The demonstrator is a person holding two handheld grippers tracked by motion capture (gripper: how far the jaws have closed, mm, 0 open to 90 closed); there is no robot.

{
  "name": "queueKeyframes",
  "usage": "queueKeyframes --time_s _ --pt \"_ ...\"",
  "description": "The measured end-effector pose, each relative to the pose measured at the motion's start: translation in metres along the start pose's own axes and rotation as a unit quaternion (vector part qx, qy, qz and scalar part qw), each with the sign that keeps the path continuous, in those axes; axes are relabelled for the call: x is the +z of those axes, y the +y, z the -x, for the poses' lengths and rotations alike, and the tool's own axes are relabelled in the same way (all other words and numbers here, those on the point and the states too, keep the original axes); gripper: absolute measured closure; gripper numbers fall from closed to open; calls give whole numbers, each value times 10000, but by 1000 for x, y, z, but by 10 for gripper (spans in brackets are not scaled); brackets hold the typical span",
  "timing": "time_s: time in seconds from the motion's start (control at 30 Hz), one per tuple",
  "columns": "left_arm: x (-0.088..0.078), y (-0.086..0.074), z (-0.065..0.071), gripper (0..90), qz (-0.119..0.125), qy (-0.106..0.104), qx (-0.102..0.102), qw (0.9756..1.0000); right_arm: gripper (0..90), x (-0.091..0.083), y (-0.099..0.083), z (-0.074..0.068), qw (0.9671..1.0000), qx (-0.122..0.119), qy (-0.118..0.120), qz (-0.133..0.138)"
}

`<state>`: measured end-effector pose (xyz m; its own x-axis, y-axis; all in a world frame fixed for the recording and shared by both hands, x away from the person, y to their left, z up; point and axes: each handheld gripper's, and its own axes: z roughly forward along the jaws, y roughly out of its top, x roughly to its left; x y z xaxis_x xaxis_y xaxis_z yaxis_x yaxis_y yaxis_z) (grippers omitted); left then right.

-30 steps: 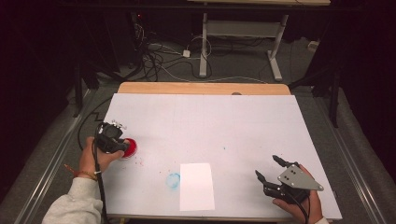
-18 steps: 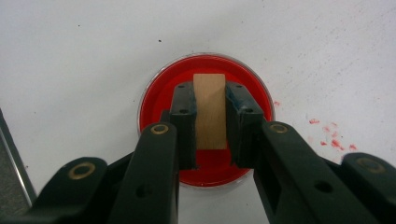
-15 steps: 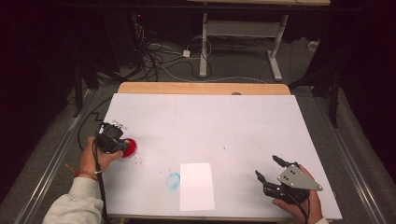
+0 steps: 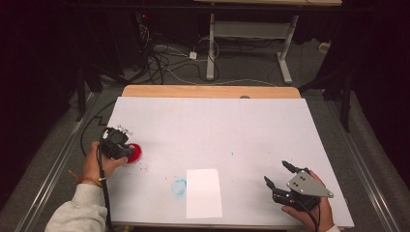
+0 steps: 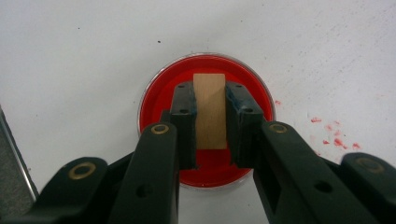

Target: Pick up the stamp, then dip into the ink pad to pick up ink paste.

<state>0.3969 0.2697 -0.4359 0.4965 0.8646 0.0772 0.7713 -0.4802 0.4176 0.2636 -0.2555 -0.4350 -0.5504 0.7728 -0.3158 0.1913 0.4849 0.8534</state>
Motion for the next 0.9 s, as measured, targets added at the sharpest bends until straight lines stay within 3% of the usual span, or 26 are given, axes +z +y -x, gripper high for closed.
queueKeyframes --time_s 0.37,0.6,0.9 --pt "-6 -4 -5 736 116 -77 -43 9999 277 3 2 2 10000 16 -31 12" --pt "-25 -6 -5 735 509 -74 -79 9986 276 -2 -1 4 9999 70 -75 29" --pt "-51 -2 -5 735 808 -77 -12 9967 279 -2 -1 4 10000 71 -63 0"
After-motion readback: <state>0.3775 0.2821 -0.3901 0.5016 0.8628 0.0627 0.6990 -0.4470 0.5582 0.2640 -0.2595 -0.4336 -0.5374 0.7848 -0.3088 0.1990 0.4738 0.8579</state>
